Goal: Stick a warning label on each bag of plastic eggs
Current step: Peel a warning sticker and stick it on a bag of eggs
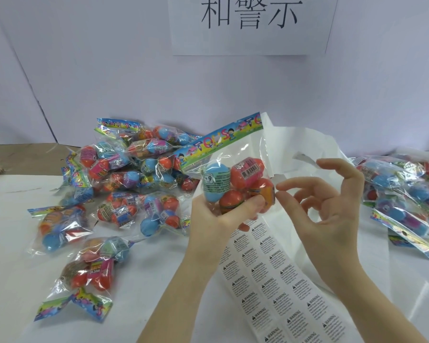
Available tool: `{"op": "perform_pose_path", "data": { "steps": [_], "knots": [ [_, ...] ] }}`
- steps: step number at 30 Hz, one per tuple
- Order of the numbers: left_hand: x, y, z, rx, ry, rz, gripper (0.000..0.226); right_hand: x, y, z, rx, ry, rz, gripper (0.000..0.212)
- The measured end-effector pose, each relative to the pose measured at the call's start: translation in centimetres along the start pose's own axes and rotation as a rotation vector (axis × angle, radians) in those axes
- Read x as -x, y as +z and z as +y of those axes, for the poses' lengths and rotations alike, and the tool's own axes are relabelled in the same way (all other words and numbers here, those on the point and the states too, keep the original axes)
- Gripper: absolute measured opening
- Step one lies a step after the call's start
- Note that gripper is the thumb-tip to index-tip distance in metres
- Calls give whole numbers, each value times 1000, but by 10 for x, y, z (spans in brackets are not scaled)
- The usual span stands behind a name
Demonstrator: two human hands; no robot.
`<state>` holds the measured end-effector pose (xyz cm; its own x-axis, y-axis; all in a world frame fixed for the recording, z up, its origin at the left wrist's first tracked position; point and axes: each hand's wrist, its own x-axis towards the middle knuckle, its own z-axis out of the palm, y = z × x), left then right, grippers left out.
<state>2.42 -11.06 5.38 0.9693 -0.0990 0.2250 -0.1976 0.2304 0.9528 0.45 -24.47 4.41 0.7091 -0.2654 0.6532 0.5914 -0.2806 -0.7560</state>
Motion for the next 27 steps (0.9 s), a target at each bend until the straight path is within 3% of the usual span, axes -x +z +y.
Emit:
{"op": "perform_pose_path", "data": {
  "steps": [12, 14, 20, 24, 27],
  "knots": [
    [0, -5, 2, 34, 30, -118, 16, -13, -13, -5, -414, 419, -136, 55],
    [0, -6, 2, 32, 36, -126, 17, -14, -15, -7, -395, 431, -146, 64],
    [0, -8, 2, 18, 52, -189, 19, -15, -16, -8, -441, 469, -115, 56],
    [1, -8, 4, 28, 105, -256, 15, -16, -14, -10, -464, 501, -93, 73],
    [-1, -7, 2, 36, 70, -191, 17, -15, -13, -12, -456, 470, -67, 66]
  ]
}}
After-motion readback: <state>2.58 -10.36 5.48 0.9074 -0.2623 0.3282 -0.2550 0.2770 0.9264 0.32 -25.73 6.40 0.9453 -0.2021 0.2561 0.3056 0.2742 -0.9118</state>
